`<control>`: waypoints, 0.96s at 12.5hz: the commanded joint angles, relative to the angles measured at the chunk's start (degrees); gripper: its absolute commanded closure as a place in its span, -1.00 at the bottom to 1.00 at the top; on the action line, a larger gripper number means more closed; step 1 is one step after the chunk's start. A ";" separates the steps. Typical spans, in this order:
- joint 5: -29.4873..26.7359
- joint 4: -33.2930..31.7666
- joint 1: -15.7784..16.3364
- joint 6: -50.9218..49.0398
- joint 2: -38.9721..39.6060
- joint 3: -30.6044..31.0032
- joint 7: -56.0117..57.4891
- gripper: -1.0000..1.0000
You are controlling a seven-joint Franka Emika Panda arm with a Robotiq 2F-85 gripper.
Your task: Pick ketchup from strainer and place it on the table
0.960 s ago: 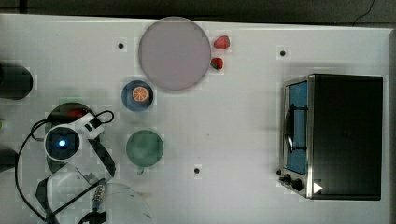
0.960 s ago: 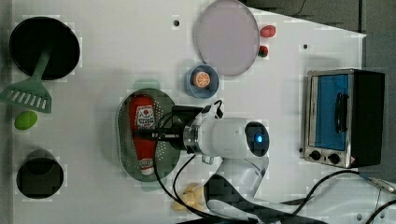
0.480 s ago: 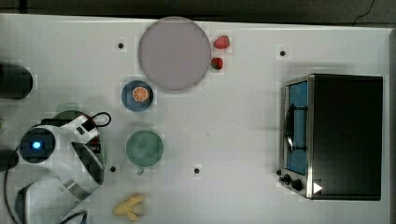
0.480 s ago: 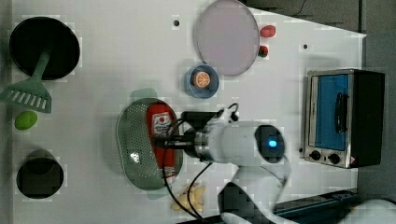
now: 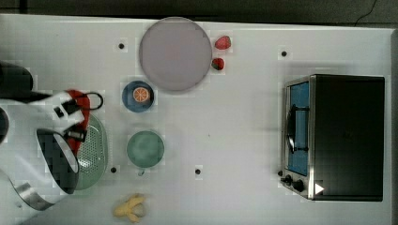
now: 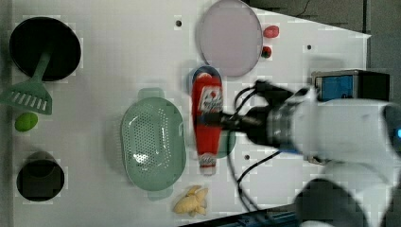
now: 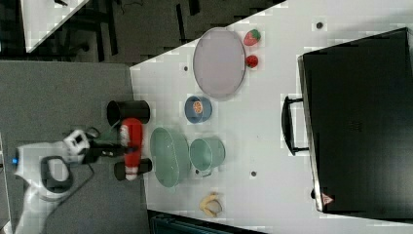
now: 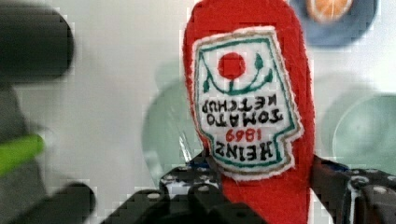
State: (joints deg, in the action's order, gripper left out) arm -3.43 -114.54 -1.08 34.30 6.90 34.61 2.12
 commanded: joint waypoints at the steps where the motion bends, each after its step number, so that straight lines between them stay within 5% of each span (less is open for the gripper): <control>1: -0.79 0.27 -5.17 -2.78 0.21 -6.76 5.70 -0.17; 7: -0.44 -0.62 -6.82 -2.79 0.27 -21.87 14.02 -0.17; 12: -0.44 -8.60 -6.91 -1.78 0.28 -29.72 17.87 -0.17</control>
State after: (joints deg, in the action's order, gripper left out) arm -4.00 -121.75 -10.24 32.84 8.12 2.38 15.35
